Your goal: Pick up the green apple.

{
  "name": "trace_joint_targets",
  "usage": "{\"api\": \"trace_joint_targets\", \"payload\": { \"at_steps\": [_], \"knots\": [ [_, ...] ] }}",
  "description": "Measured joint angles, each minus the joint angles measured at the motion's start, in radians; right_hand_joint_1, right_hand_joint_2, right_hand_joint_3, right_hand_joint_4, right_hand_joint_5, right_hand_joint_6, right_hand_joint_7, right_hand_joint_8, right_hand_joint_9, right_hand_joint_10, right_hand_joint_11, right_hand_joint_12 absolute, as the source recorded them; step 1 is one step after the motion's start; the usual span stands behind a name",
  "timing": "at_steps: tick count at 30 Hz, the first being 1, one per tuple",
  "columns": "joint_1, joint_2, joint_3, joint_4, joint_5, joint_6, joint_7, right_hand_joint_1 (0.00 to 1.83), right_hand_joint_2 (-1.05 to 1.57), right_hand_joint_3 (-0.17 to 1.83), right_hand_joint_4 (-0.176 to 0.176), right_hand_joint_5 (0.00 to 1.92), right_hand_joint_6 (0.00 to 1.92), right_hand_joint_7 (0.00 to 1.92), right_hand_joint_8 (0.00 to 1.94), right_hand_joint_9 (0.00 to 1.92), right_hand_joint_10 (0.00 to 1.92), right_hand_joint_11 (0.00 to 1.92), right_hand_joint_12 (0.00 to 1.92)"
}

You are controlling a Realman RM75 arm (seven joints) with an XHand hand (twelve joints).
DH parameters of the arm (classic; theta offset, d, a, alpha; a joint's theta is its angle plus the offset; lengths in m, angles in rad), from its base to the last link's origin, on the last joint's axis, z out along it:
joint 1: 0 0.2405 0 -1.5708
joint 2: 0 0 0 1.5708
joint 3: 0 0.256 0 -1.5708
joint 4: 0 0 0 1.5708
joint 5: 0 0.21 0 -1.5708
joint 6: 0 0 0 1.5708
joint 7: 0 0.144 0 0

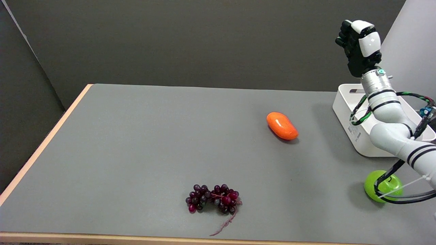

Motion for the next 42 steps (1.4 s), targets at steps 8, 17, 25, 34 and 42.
{"api": "trace_joint_targets", "payload": {
  "at_steps": [8,17,25,34,42],
  "knots": [
    [-0.111,0.02,0.095,0.112,-0.028,0.032,-0.001,0.25,0.78,0.95,-0.114,0.18,0.43,0.15,0.39,0.03,0.71,0.0,0.87],
    [-0.301,0.025,0.264,0.244,-0.086,0.078,-0.003,0.26,0.78,0.95,-0.118,0.18,0.44,0.15,0.4,0.04,0.71,0.0,0.9],
    [-0.512,-0.018,0.452,0.356,-0.139,0.125,-0.008,0.28,0.8,0.9,-0.118,0.18,0.43,0.16,0.39,0.05,0.73,0.0,0.9],
    [-0.729,-0.104,0.63,0.466,-0.168,0.223,-0.124,0.32,0.8,0.84,-0.118,0.24,0.49,0.26,0.46,0.13,0.83,0.0,1.0],
    [-0.849,-0.164,0.718,0.534,-0.148,0.335,-0.338,0.5,0.78,0.83,-0.092,0.41,0.84,0.48,0.63,0.33,1.03,0.07,1.3]
  ]
}}
